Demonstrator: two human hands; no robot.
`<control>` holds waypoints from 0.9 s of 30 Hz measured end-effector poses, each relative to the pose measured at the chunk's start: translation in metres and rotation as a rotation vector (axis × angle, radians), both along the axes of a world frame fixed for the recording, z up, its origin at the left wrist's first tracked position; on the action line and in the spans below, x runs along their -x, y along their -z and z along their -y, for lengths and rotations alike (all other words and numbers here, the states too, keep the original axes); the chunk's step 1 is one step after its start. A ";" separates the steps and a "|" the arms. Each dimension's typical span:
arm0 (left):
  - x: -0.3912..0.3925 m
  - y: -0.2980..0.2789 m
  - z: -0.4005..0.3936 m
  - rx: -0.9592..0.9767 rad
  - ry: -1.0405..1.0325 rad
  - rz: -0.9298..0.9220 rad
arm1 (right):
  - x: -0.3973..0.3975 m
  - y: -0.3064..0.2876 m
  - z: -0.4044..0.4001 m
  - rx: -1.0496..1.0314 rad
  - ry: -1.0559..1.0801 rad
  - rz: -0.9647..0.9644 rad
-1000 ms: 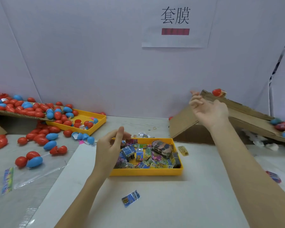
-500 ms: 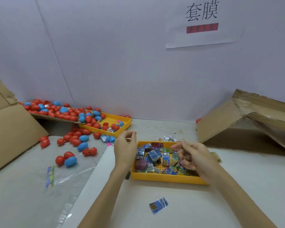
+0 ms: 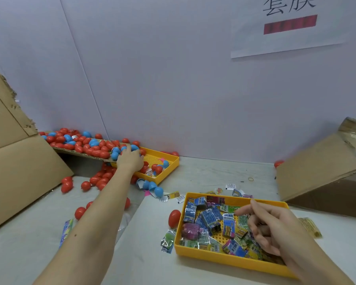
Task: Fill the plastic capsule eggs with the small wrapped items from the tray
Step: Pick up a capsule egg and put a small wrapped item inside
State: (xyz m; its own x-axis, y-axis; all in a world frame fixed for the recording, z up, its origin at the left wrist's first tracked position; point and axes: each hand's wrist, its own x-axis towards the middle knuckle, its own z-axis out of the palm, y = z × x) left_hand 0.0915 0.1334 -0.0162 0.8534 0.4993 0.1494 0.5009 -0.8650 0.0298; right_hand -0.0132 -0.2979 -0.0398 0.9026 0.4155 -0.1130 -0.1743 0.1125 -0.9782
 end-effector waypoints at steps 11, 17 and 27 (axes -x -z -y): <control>-0.020 0.007 0.003 0.065 0.163 0.091 | -0.004 0.004 0.000 0.046 -0.032 0.022; 0.010 -0.015 0.032 0.146 0.322 0.233 | 0.002 -0.001 0.000 0.053 -0.013 0.041; 0.137 0.003 0.190 0.755 0.596 0.607 | 0.013 -0.005 0.000 0.075 0.068 0.125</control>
State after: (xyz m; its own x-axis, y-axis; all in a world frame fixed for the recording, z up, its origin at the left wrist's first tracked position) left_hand -0.0452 -0.0567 -0.0189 0.8745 0.1757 0.4520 -0.2591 -0.6186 0.7417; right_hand -0.0257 -0.2979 -0.0346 0.9372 0.3478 -0.0265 -0.0451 0.0452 -0.9980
